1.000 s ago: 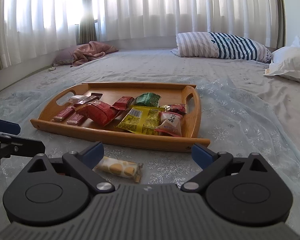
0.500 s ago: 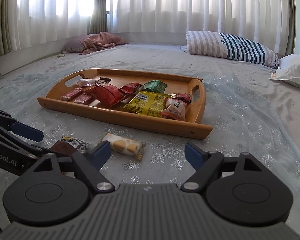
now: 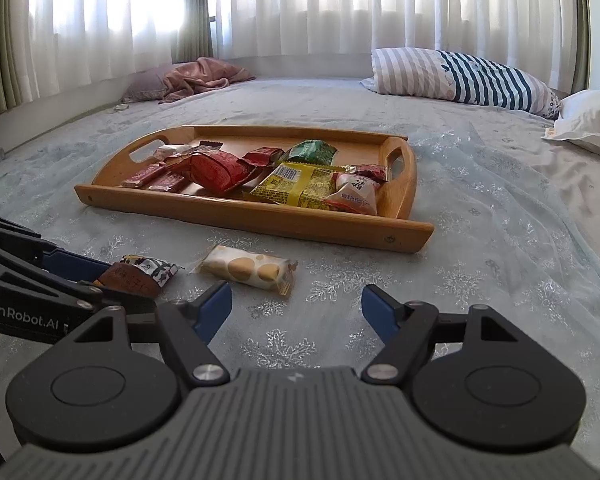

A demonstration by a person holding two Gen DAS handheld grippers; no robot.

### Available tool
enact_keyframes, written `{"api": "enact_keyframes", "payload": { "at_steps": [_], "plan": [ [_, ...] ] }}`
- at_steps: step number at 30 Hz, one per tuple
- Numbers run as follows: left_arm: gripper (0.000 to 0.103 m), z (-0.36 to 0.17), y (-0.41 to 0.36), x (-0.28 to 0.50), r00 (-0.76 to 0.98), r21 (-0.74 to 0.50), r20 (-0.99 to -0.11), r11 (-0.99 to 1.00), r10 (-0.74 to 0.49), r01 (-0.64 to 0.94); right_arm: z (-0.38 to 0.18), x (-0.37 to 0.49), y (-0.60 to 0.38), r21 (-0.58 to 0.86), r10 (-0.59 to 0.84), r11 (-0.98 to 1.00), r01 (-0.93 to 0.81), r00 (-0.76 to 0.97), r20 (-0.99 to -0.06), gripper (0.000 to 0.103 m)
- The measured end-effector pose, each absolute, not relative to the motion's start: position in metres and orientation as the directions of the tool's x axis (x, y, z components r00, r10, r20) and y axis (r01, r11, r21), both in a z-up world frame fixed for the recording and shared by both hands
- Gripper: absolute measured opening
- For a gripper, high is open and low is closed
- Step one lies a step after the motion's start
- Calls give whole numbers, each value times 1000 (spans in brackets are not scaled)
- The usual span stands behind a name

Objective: Organize snacks
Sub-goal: 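Grasp the nut snack packet with the left tool while the right tool grasps the cookie packet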

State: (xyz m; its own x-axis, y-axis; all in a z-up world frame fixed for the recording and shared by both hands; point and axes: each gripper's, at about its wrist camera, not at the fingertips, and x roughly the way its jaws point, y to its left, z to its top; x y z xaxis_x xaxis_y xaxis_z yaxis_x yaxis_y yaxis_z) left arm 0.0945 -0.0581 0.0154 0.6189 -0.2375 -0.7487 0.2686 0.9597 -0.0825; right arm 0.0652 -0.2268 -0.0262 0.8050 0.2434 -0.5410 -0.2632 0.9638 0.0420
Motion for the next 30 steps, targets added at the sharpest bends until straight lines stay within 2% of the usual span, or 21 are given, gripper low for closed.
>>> {"api": "enact_keyframes", "payload": {
  "at_steps": [12, 21, 30],
  "plan": [
    [43, 22, -40, 94, 627, -126, -734, 960, -261, 251, -26, 69, -221, 79, 262, 962, -262, 799, -541, 83],
    [43, 28, -14, 98, 681, -84, -710, 982, -179, 170, -25, 78, -203, 134, 272, 962, -238, 798, -538, 83],
    [43, 26, 5, 103, 690, -78, -711, 990, -136, 114, -25, 83, -175, 106, 210, 978, -181, 811, -545, 84]
  ]
}}
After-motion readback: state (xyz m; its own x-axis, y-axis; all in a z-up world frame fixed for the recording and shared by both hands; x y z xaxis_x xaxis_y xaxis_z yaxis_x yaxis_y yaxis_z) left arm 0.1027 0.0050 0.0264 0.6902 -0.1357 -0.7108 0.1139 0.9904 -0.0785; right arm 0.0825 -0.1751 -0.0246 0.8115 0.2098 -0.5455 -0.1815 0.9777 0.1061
